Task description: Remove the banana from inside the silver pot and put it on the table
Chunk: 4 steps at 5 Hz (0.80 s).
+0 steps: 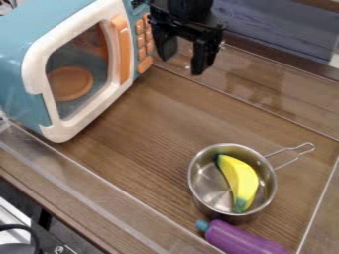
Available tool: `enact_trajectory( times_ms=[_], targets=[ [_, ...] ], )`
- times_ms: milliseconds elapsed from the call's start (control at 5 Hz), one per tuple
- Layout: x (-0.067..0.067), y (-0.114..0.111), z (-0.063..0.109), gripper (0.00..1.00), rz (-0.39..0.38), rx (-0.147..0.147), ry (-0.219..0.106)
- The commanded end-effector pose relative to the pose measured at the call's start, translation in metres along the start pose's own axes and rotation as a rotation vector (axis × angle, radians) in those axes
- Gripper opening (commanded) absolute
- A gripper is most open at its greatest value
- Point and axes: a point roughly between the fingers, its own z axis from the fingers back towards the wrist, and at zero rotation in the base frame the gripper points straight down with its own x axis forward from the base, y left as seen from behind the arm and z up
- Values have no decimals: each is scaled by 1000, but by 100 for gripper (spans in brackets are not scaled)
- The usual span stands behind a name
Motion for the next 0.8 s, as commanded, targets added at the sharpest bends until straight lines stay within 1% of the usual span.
enact_trajectory(
  times_ms=[0,600],
  targets=[
    [3,2,16,100,13,13,-64],
    [3,6,17,100,35,13,-79]
  ],
)
